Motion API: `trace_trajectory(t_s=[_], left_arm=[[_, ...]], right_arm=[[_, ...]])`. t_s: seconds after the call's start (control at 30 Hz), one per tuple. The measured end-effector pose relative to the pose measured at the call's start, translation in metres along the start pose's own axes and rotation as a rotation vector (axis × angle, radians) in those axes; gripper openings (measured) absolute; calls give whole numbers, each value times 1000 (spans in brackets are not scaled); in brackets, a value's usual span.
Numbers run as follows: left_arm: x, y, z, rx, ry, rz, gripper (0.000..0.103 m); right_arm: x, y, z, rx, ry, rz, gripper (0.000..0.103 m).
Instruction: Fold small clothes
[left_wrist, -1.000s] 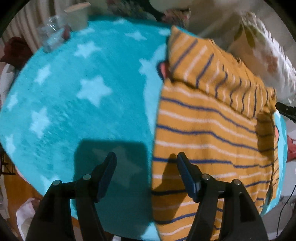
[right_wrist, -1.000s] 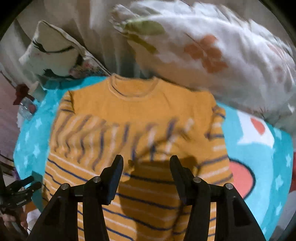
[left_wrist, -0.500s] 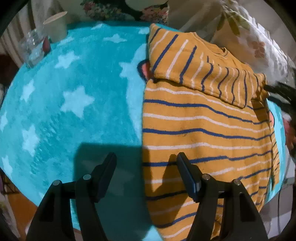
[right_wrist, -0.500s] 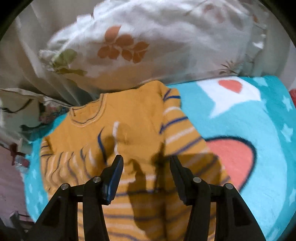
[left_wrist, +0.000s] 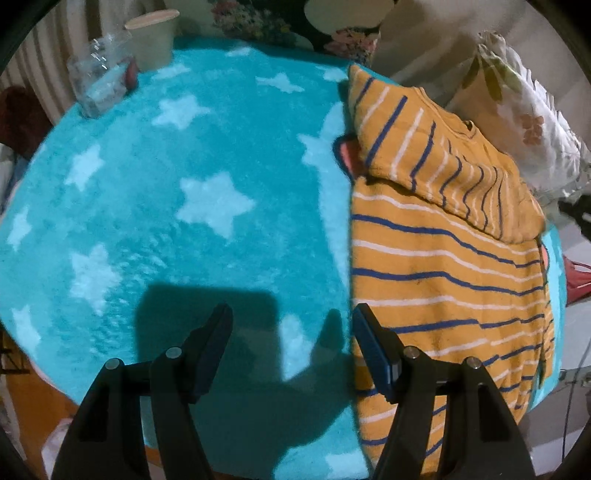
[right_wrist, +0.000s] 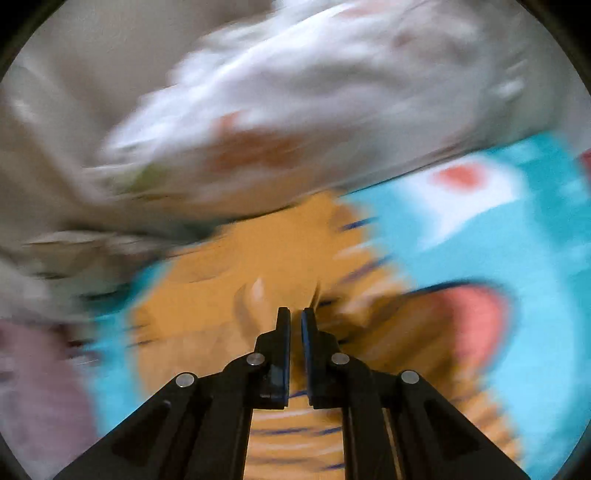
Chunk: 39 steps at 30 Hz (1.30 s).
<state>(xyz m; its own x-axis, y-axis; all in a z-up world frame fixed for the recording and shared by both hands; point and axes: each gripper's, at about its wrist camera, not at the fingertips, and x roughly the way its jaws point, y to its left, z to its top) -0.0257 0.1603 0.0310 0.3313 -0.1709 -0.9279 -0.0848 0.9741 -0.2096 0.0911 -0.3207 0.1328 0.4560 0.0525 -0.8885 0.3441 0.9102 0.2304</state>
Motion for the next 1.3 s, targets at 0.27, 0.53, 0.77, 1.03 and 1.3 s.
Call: trace_trajectory(t_s=[0.27, 0.53, 0.77, 1.03, 1.3], left_arm=[[12, -34, -16, 66, 31, -60, 71], [11, -72, -49, 55, 44, -31, 68], [-17, -38, -68, -163, -4, 127, 17], [-50, -53, -72, -212, -58, 128, 27], [-54, -130, -38, -69, -121, 108, 38]], right_arm=[[-17, -29, -76, -34, 105, 1, 53], [-34, -78, -128, -86, 102, -64, 57], [-56, -153, -134, -78, 91, -114, 68], [-43, -204, -179, -45, 165, -77, 71], [-63, -219, -173, 46, 68, 78, 9]])
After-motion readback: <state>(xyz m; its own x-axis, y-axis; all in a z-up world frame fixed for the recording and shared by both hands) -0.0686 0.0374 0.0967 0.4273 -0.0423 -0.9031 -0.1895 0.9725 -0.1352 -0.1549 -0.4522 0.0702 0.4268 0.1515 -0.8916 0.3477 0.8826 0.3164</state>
